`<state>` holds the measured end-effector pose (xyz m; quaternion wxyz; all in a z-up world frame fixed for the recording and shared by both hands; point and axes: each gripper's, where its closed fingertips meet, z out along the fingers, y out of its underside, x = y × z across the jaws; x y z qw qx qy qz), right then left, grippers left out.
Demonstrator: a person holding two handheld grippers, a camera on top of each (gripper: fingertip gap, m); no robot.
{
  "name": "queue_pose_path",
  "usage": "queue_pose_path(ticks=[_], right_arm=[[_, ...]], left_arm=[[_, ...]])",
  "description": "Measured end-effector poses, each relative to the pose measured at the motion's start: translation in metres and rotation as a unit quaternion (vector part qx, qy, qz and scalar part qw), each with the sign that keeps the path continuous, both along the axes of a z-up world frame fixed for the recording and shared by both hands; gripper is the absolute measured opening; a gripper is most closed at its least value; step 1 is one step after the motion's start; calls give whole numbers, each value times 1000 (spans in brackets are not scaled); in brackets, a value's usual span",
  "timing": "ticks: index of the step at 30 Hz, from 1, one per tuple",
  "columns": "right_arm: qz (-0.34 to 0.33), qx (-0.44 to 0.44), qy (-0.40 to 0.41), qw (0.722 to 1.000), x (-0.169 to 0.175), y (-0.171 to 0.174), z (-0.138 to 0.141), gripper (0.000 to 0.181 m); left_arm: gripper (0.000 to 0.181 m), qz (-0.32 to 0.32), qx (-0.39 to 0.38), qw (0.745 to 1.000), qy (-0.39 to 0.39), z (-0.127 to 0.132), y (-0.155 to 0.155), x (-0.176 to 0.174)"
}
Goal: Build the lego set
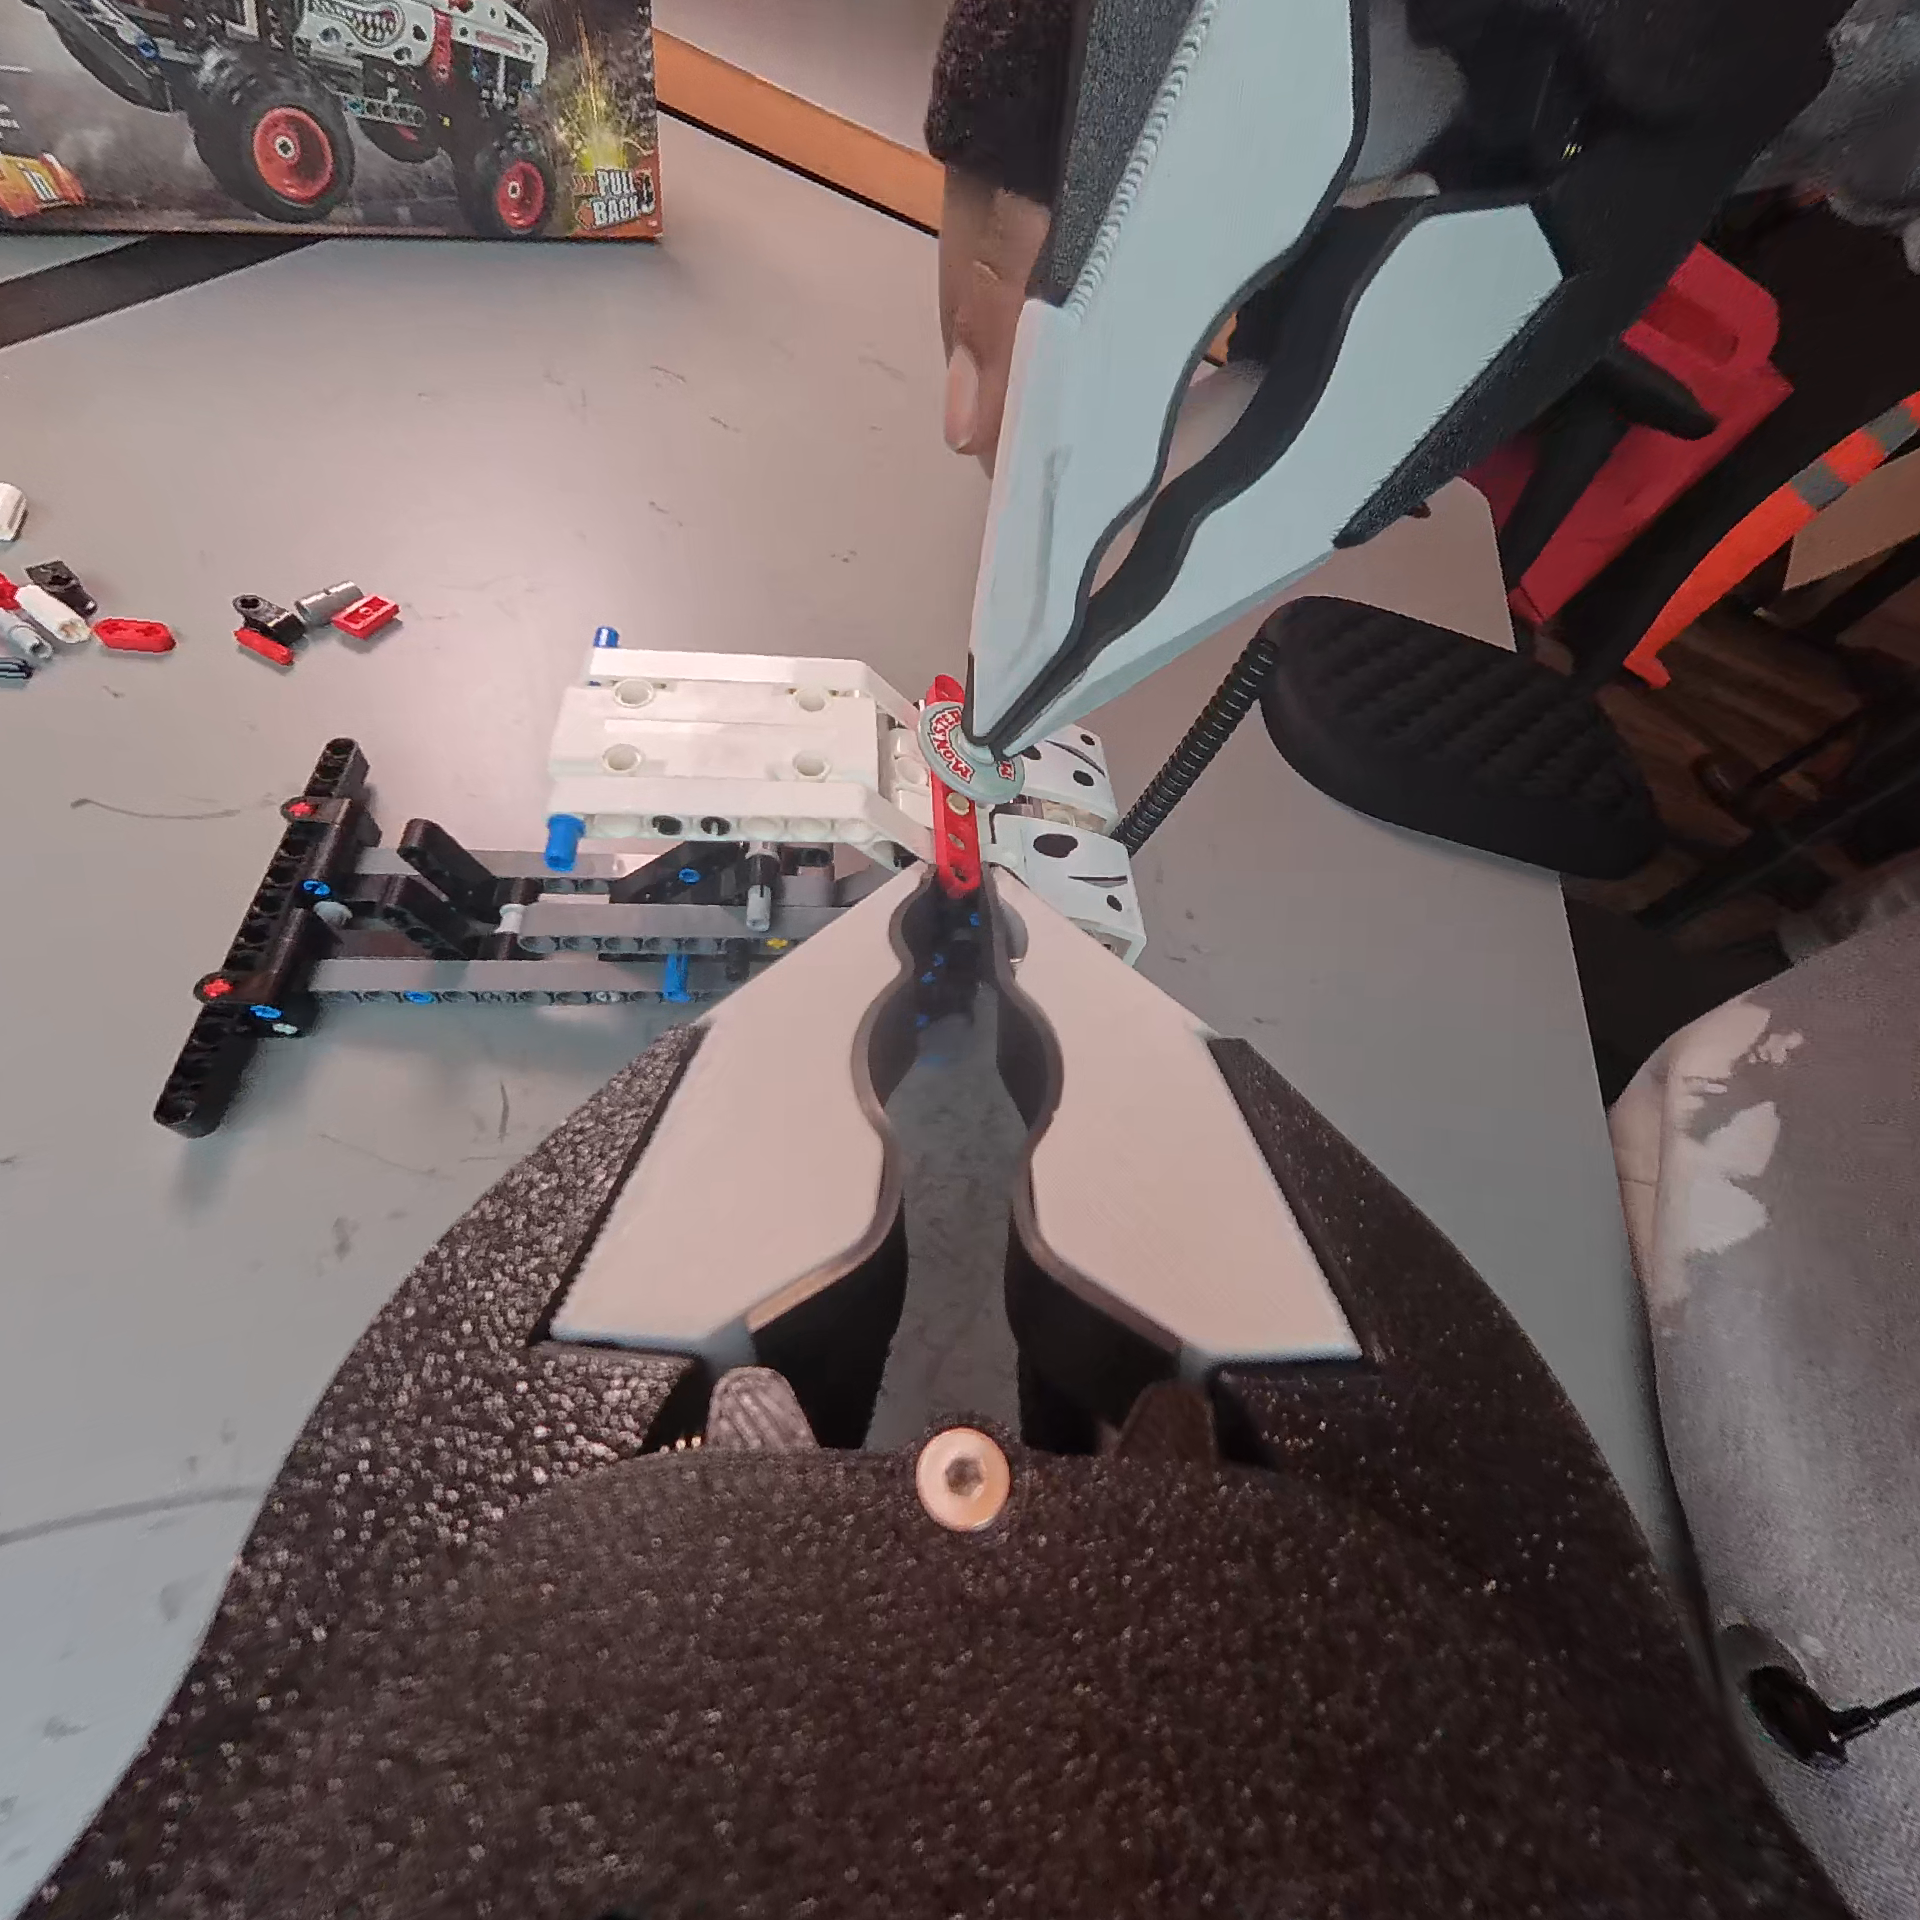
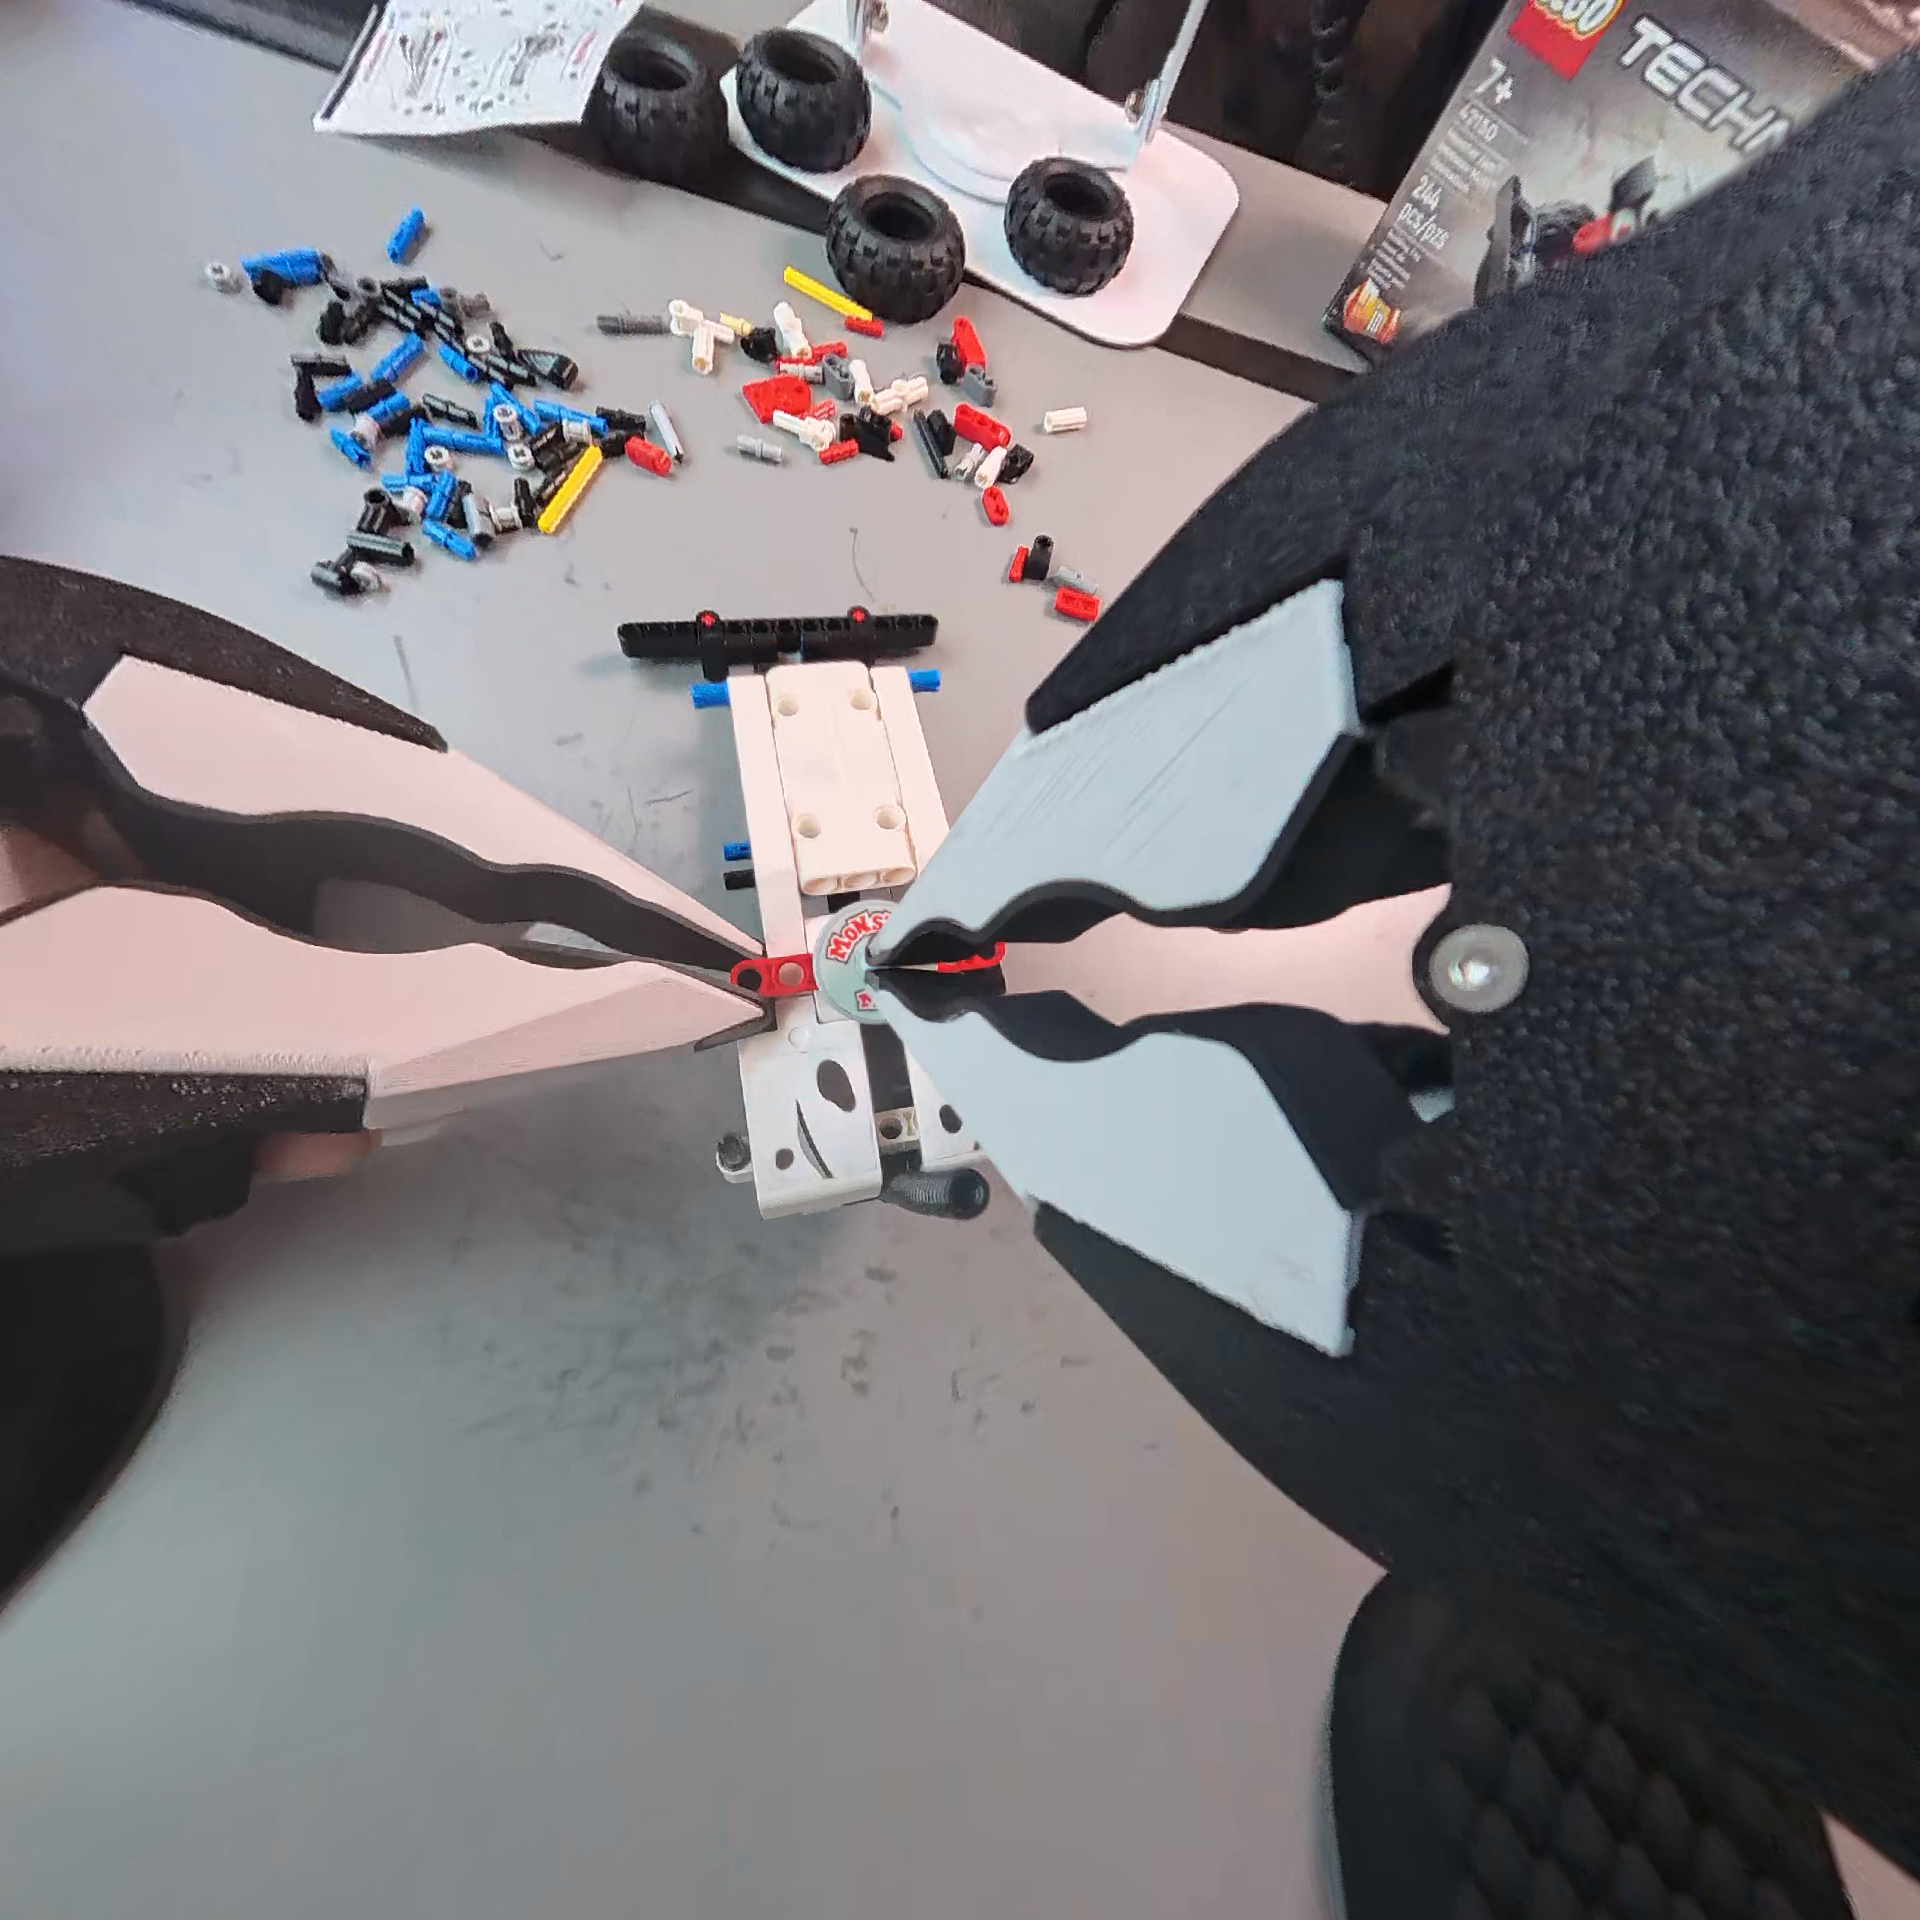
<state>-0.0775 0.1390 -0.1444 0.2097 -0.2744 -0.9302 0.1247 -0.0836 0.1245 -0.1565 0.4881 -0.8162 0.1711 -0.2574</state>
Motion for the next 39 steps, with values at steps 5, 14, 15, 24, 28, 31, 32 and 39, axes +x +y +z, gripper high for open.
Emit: queue_pose_path(ticks=[5, 14, 15, 24, 28, 31, 32, 39], right_arm=[[32, 13, -48, 998, 0, -1, 0, 0], [-234, -425, -44, 873, -8, 1, 5, 0], [-254, -457, -15, 852, -11, 5, 10, 0], [-56, -155, 128, 978, 4, -7, 15, 12], [4, -57, 94, 994, 3, -2, 2, 10], [38, -31, 63, 997, 3, -3, 1, 7], [50, -20, 51, 997, 3, -3, 1, 6], [87, -10, -29, 996, 2, -3, 0, 0]], left_arm=[[7, -4, 4, 1000, 6, 0, -1, 0], [7, -7, 3, 1000, 8, 0, -2, 0], [7, -8, 2, 1000, 4, 0, -2, 0], [7, -5, 0, 1000, -5, 0, -1, 2], [7, -7, 1, 1000, -5, 0, -1, 2], [7, -11, 4, 1000, -2, 0, -2, 2], [7, -14, 7, 1000, 0, 0, -2, 3], [7, -21, 16, 1000, 9, 0, -3, 3]])
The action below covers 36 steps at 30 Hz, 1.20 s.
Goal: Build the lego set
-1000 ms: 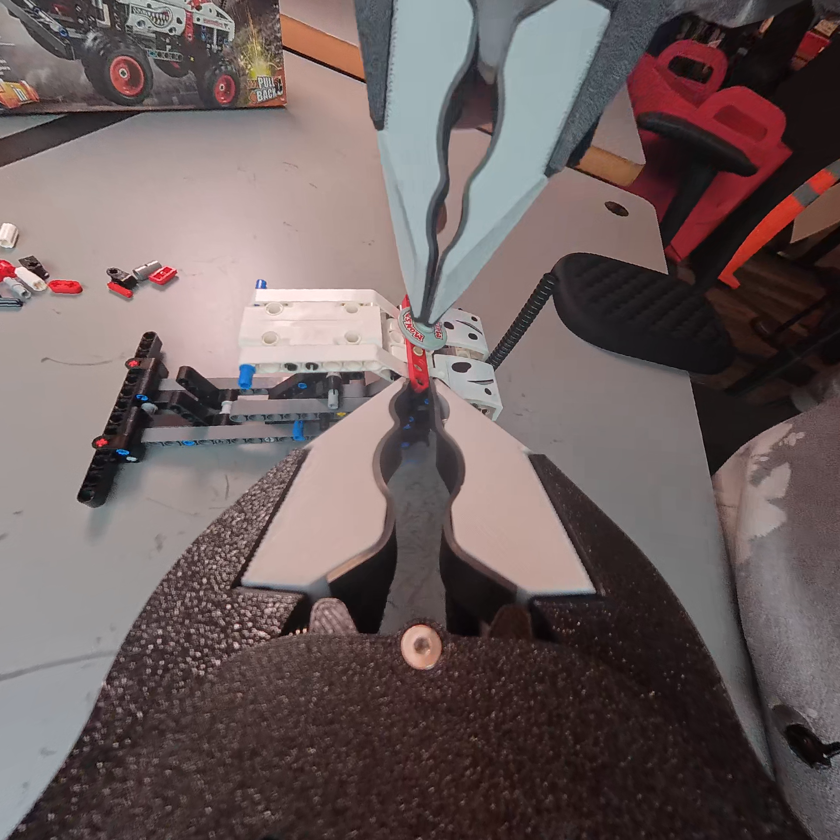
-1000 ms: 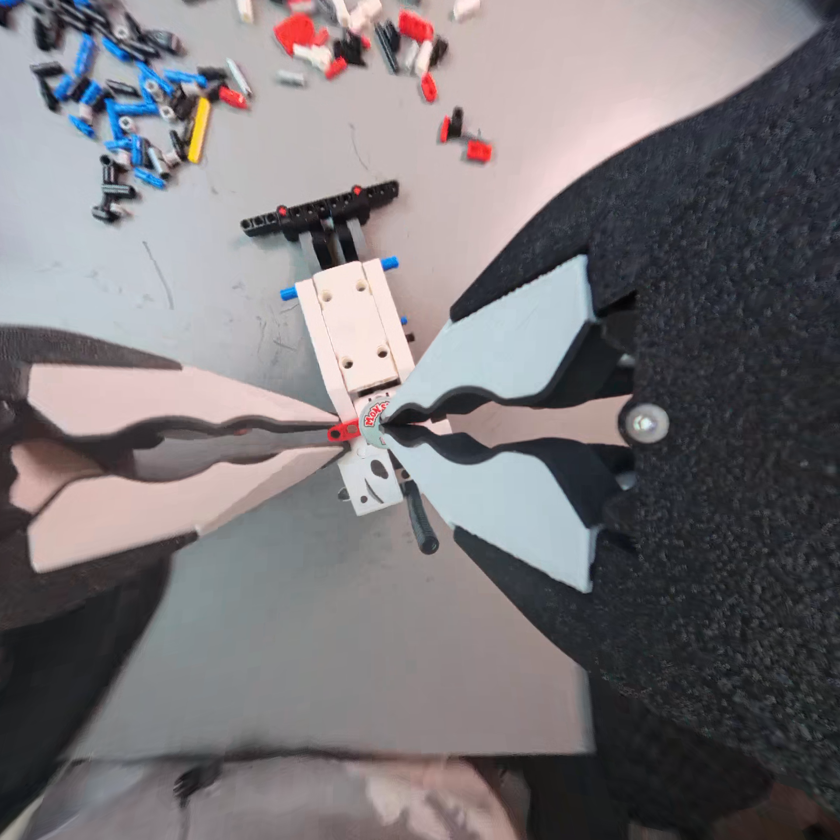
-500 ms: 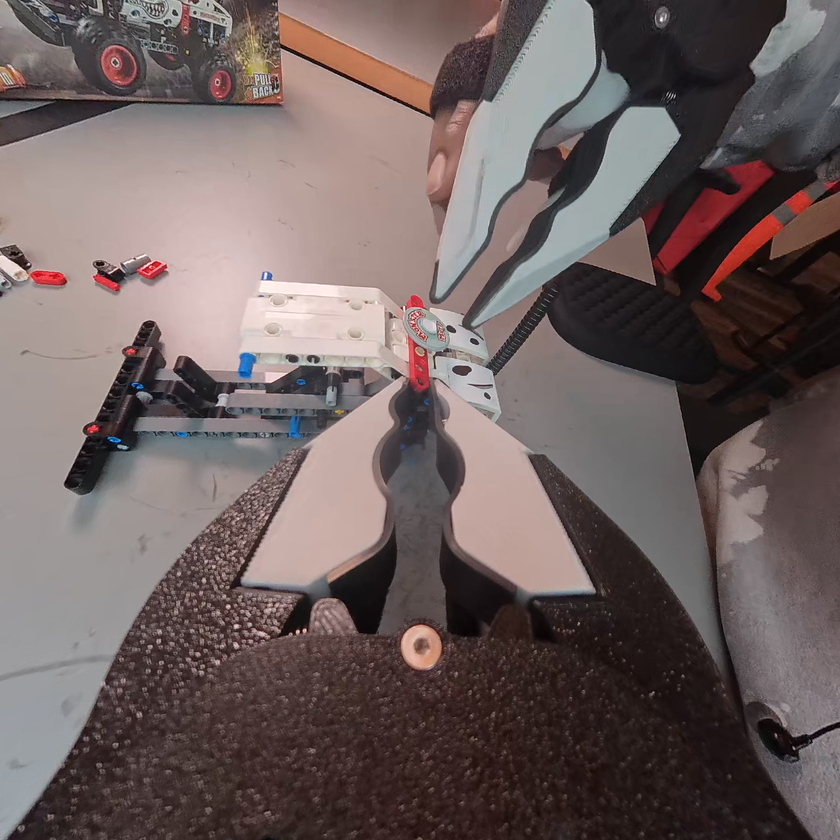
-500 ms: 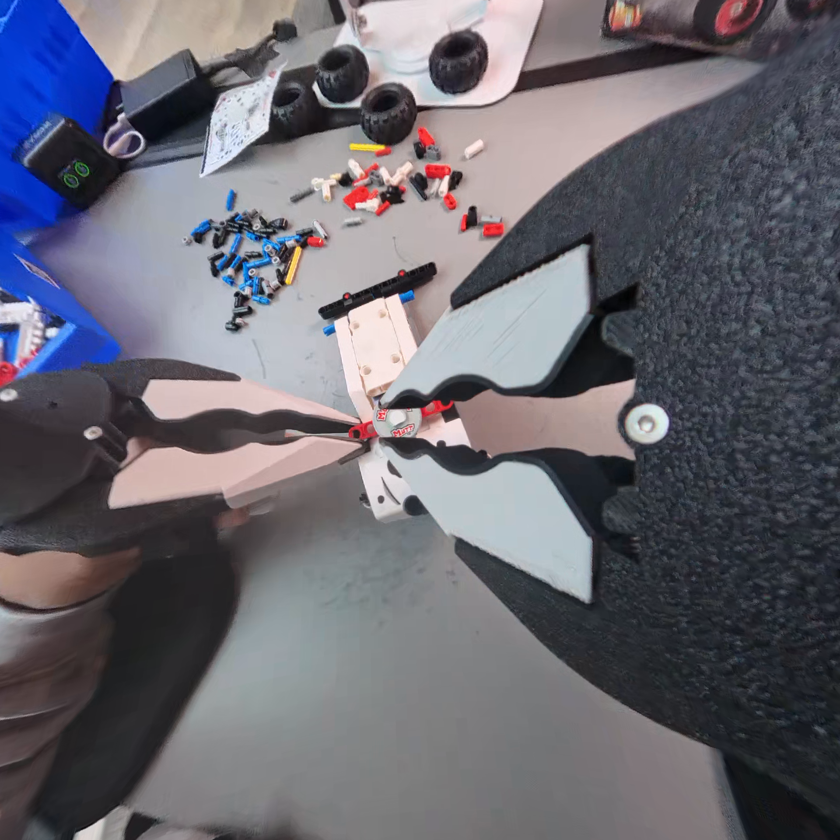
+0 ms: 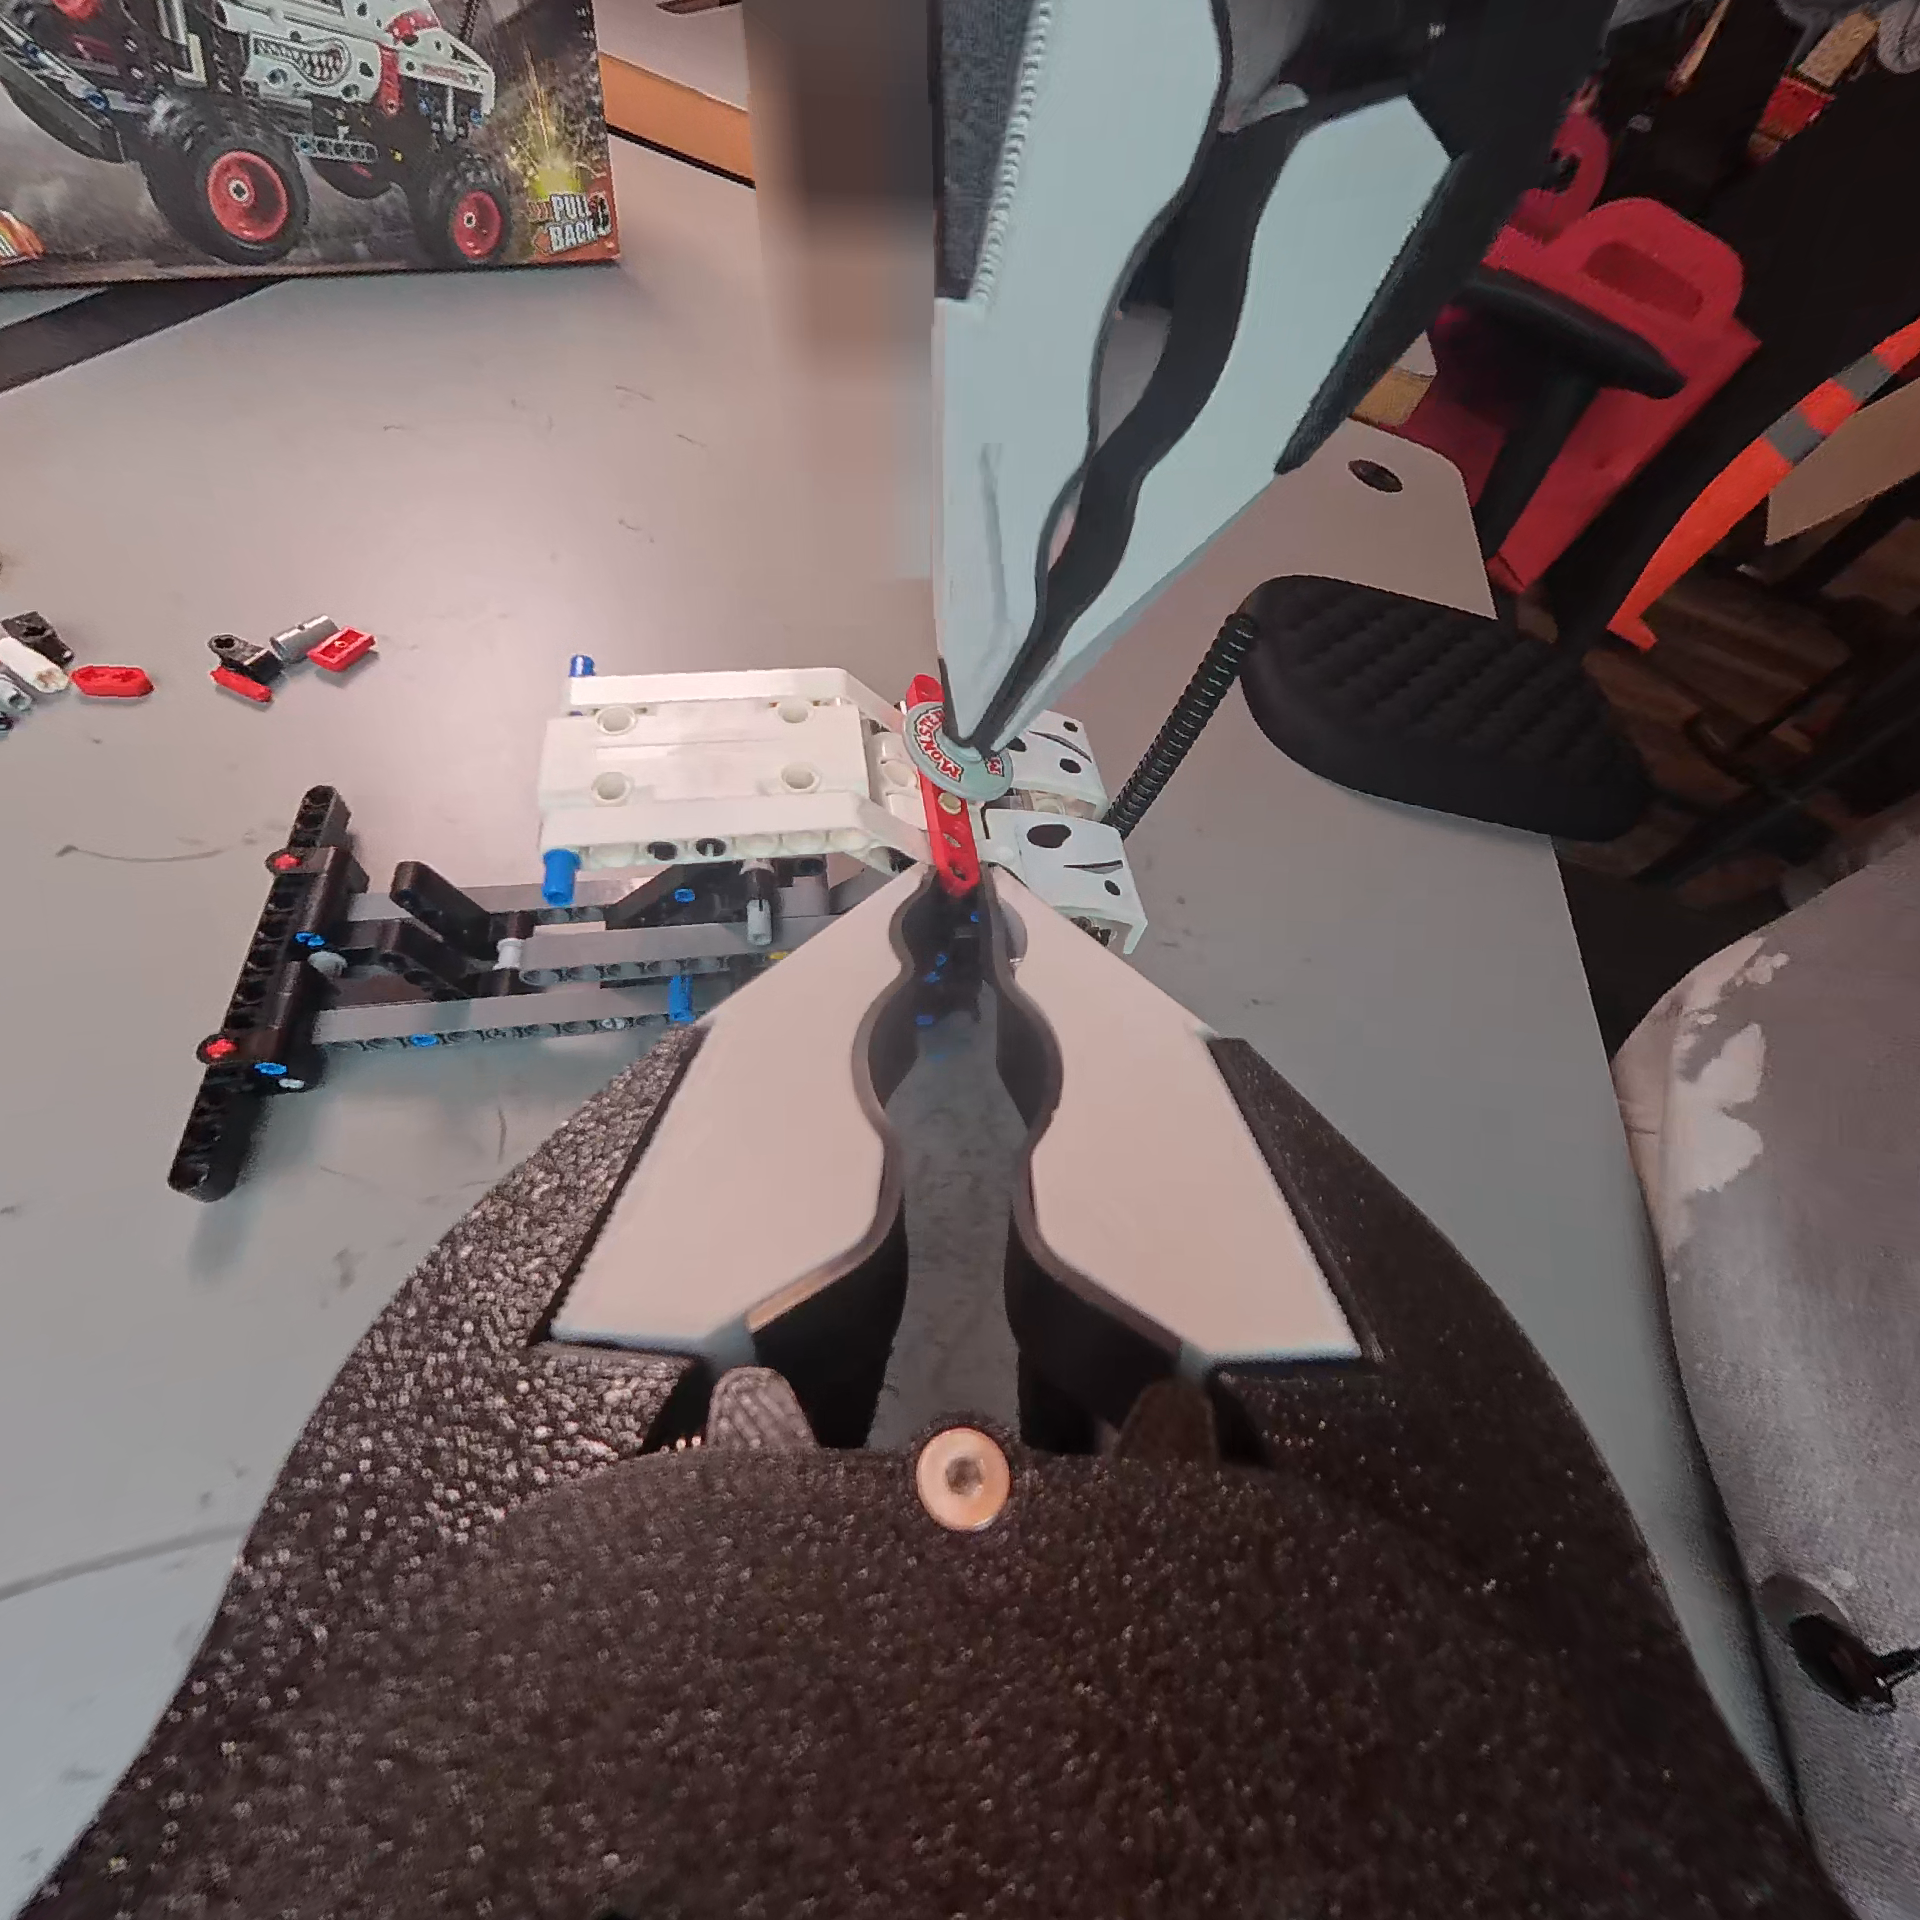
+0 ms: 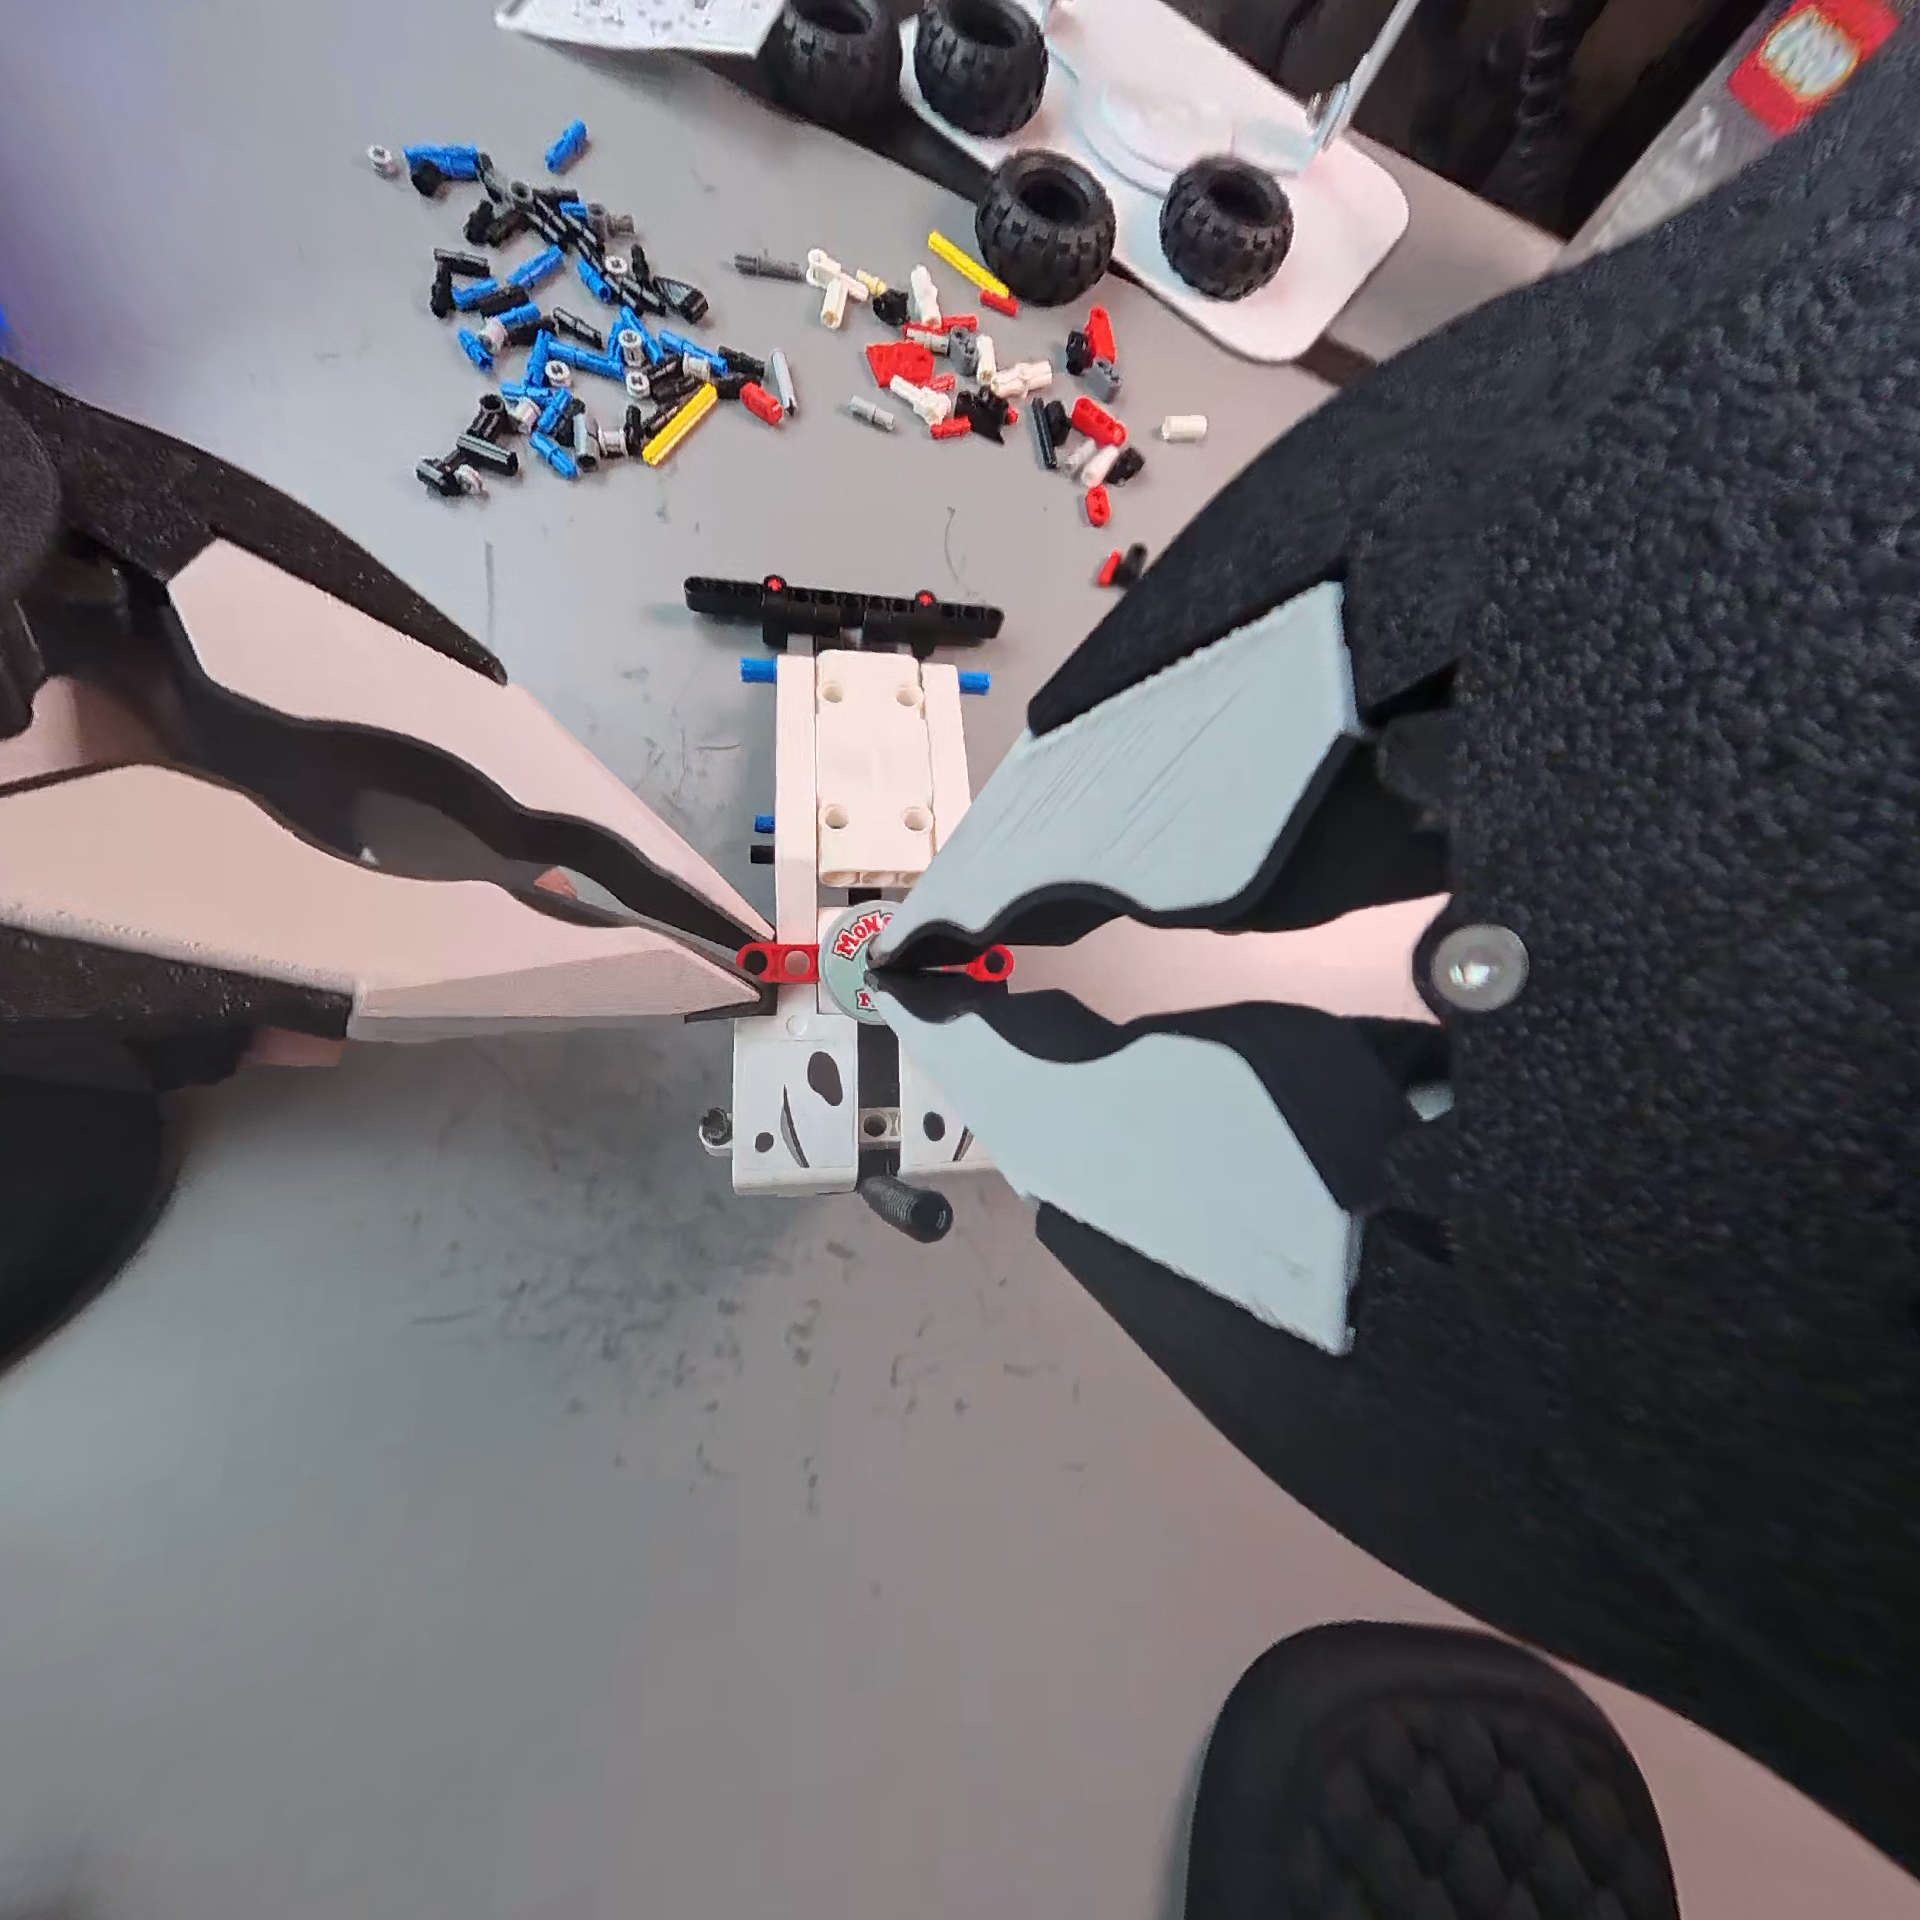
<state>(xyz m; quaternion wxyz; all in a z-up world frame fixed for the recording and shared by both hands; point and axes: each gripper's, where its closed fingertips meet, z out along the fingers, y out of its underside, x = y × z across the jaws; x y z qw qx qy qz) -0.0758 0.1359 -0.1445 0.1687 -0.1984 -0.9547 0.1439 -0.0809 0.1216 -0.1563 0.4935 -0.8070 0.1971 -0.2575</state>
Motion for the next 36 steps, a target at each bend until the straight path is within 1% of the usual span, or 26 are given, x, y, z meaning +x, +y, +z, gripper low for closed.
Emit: queue_pose_path(ticks=[2, 4, 5, 6, 8, 9, 10, 11, 12, 13, 14, 15, 16, 17, 18, 20, 22, 25, 26, 28, 31, 34, 35, 36], right_arm=[[-48, -62, -35, 996, 0, 0, 0, 0], [-108, -145, -61, 982, -1, 0, 1, 0], [-142, -193, -72, 968, -2, 0, 1, 0], [-180, -245, -82, 949, -3, -1, 2, 0], [-248, -352, -96, 898, -4, -2, 4, 0], [-268, -393, -96, 874, -3, -2, 5, 0], [-283, -422, -88, 857, -3, -2, 6, 0], [-291, -443, -74, 845, -4, -1, 9, 0], [-290, -451, -57, 842, -4, -1, 12, 0], [-278, -439, -39, 853, -2, -1, 14, 0], [-259, -401, -16, 879, 1, 0, 13, 0], [-228, -348, 10, 909, 4, 0, 10, 0], [-195, -296, 36, 935, 7, -1, 7, 2], [-165, -259, 53, 950, 8, -4, 7, 10], [-146, -226, 64, 961, 8, -6, 5, 14], [-124, -180, 76, 973, 4, -4, 2, 14], [-111, -163, 68, 978, 2, -2, 2, 8], [-80, -139, 49, 986, 2, -3, 1, 7], [-74, -136, 43, 987, 2, -3, 1, 6], [-84, -157, 26, 984, 2, -4, 1, 4], [-125, -217, 7, 968, 1, -4, 2, 0], [-170, -275, -3, 946, 0, -4, 2, 0], [-195, -306, -11, 932, 0, -4, 3, 0], [-227, -346, -22, 910, -1, -3, 4, 0]], left_arm=[[7, -1, 3, 1000, 7, 0, 0, 0], [7, -2, 3, 1000, 7, 0, 0, 0], [7, -2, 2, 1000, 7, 0, -1, 0], [7, -3, 2, 1000, 7, 0, -1, 0], [7, -5, 0, 1000, 5, 0, -1, 1], [7, -6, -2, 1000, 0, 0, -1, 1], [7, -7, -4, 1000, -5, 0, -1, 2], [7, -8, -5, 1000, -7, 0, -1, 3], [7, -9, -5, 1000, -10, 0, -1, 3], [7, -9, -6, 1000, -12, 0, -1, 3], [7, -9, -7, 1000, -14, 0, -1, 3], [7, -9, -7, 1000, -16, 1, -1, 3], [7, -9, -7, 1000, -16, 1, -1, 3], [7, -10, -6, 1000, -16, 1, -1, 3], [7, -11, -5, 1000, -16, 1, -1, 3], [7, -12, -3, 1000, -14, 1, -1, 4], [7, -16, 1, 1000, -11, 1, -2, 4], [7, -22, 7, 1000, -4, 0, -3, 4], [7, -23, 8, 1000, -4, 0, -3, 4], [7, -25, 10, 1000, -1, 0, -3, 4], [7, -27, 13, 1000, 4, 0, -3, 4], [7, -27, 11, 1000, 2, 0, -3, 4], [7, -27, 10, 1000, 1, 0, -3, 4], [7, -26, 8, 1000, -2, 0, -3, 4]])
